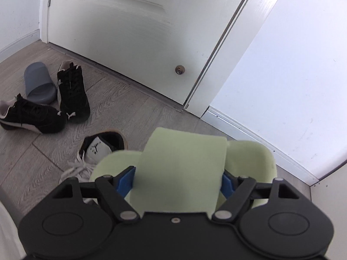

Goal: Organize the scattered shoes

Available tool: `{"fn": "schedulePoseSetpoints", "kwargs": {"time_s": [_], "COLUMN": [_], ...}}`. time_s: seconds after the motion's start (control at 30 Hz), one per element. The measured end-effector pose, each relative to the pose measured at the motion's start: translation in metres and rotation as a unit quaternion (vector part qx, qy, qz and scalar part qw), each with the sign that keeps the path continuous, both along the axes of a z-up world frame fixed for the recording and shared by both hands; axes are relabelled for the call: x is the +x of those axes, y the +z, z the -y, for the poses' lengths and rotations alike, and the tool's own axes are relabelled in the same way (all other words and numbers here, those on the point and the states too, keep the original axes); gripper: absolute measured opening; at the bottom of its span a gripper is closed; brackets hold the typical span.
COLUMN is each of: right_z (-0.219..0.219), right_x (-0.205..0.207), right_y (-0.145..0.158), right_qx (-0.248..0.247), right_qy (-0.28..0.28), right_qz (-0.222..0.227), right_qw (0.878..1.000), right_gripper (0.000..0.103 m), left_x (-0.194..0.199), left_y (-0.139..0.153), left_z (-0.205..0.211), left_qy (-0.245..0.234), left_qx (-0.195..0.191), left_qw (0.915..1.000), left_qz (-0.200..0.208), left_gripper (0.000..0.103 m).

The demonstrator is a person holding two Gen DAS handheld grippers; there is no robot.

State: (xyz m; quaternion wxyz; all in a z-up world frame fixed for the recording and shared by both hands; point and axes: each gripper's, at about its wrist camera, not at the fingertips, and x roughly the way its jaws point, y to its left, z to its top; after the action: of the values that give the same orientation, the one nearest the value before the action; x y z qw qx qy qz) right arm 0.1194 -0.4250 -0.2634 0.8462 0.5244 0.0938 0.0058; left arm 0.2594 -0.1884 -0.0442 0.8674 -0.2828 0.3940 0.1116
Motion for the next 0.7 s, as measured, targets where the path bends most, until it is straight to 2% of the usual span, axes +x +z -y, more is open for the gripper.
{"fn": "schedulePoseSetpoints", "kwargs": {"time_s": [0.1,0.17,0.23,0.33,0.37,0.47,0.53,0.57,0.6,0.67,0.7], "right_z": [0.015,0.022,0.026,0.026,0.025,0.026,0.029,0.03,0.032,0.037,0.038], "right_x": [-0.005,-0.007,-0.008,-0.007,-0.006,-0.006,-0.006,-0.007,-0.007,-0.008,-0.008], "right_y": [-0.012,-0.018,-0.02,-0.023,-0.023,-0.025,-0.026,-0.026,-0.027,-0.03,-0.031], "right_qx": [0.061,0.094,0.098,0.104,0.104,0.108,0.114,0.118,0.123,0.135,0.14], "right_qy": [-0.013,-0.019,-0.022,-0.023,-0.024,-0.023,-0.025,-0.027,-0.03,-0.035,-0.039], "right_qz": [0.015,0.025,0.027,0.027,0.027,0.025,0.024,0.025,0.027,0.031,0.032], "right_qw": [0.998,0.995,0.995,0.994,0.994,0.994,0.993,0.992,0.992,0.99,0.989], "right_gripper": [0.082,0.082,0.082,0.082,0.082,0.082,0.082,0.082,0.082,0.082,0.082], "left_x": [-0.01,-0.003,0.008,0.028,0.031,0.042,0.049,0.051,0.053,0.048,0.041], "left_y": [0.001,-0.015,-0.035,-0.084,-0.096,-0.123,-0.139,-0.145,-0.156,-0.16,-0.156], "left_z": [0.028,0.049,0.066,0.08,0.083,0.097,0.098,0.097,0.096,0.091,0.086], "left_qy": [0.021,0.01,-0.011,-0.049,-0.06,-0.111,-0.175,-0.207,-0.257,-0.286,-0.29], "left_qx": [0.008,0.011,0.009,-0.042,-0.046,-0.045,-0.099,-0.141,-0.208,-0.24,-0.215], "left_qw": [0.9997,0.9996,0.999,0.9928,0.9917,0.9873,0.9728,0.9606,0.9345,0.9188,0.9249], "left_qz": [-0.009,-0.025,-0.043,-0.101,-0.104,-0.104,-0.115,-0.121,-0.132,-0.129,-0.119], "left_gripper": [0.079,0.079,0.079,0.078,0.075,0.075,0.075,0.075,0.075,0.075,0.075]}}
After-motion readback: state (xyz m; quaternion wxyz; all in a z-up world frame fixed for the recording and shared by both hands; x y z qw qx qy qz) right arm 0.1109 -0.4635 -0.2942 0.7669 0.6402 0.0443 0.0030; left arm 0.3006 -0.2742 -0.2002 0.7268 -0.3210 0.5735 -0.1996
